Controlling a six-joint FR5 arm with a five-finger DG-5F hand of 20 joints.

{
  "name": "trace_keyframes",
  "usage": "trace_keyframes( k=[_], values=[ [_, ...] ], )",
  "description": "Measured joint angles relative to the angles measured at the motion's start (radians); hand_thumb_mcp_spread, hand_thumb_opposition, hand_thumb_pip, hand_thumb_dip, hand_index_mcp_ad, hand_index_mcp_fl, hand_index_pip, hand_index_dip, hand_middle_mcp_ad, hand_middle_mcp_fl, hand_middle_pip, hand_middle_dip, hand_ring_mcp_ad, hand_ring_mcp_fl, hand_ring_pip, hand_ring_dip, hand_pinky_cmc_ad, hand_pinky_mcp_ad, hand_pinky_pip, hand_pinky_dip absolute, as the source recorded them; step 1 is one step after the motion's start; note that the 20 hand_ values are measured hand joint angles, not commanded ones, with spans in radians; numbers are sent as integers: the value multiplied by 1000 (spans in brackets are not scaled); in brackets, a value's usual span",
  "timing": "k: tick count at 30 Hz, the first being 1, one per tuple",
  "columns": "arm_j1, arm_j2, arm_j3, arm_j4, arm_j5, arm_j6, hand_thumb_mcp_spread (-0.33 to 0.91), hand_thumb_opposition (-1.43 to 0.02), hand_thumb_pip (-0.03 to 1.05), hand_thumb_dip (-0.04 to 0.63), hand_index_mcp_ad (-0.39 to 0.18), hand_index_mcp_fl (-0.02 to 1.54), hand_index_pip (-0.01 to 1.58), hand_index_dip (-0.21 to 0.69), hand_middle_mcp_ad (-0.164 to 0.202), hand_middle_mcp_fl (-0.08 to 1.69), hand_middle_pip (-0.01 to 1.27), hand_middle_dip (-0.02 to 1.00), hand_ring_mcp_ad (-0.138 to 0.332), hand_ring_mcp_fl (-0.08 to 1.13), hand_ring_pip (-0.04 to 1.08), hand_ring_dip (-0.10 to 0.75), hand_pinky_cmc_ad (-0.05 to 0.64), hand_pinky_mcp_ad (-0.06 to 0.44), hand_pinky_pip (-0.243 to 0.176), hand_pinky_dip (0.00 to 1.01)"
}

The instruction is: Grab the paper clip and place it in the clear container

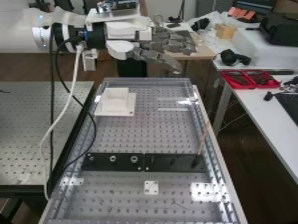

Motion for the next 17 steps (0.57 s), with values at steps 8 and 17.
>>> trace_keyframes(
  k=[8, 17],
  values=[
    [-15, 15, -4, -20, -2, -20, 274, -712, 614, 239, -138, 23, 183, 115, 33, 7, 126, 175, 101, 0, 94, 112, 344, 278, -75, 490],
    [-21, 23, -2, -40, 6, -39, 274, -696, 602, 220, -140, 38, 133, 115, 33, 3, 126, 175, 101, 0, 91, 112, 346, 279, -79, 506]
  ],
)
